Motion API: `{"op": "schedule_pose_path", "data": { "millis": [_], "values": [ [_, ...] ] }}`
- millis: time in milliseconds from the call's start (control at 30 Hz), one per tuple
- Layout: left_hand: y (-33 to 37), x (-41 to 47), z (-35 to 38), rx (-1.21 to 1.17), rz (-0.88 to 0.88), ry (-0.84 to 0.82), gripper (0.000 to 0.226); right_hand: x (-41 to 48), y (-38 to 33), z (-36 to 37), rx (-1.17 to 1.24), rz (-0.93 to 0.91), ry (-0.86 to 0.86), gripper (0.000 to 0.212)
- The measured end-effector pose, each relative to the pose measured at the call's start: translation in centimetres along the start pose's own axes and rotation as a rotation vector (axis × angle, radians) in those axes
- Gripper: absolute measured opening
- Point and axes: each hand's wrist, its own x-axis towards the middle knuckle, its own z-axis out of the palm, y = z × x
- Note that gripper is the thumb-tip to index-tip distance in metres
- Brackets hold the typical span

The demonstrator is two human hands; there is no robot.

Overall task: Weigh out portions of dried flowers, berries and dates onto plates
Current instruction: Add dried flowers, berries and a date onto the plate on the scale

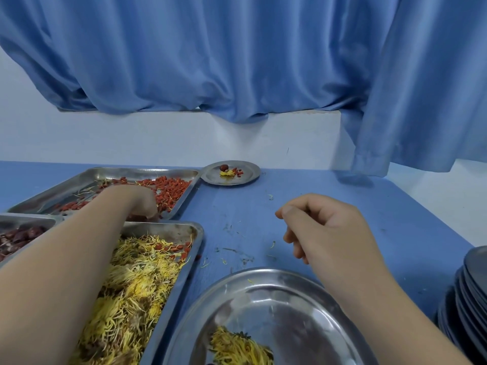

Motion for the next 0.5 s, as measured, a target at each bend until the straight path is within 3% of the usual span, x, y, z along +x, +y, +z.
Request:
{"op": "schedule_pose_path", "data": {
  "millis": [333, 500],
  "values": [
    [-0.60, 0.46, 0.48, -0.123, 0.129, 0.041, 0.038, -0.08, -0.13, 0.24, 0.004, -0.022, -0.006, 0.018],
    [0.02, 0.36, 0.37, -0.031, 0.110, -0.004, 0.035, 0.04, -0.04, 0.03, 0.011, -0.015, 0.000, 0.020]
  ]
}}
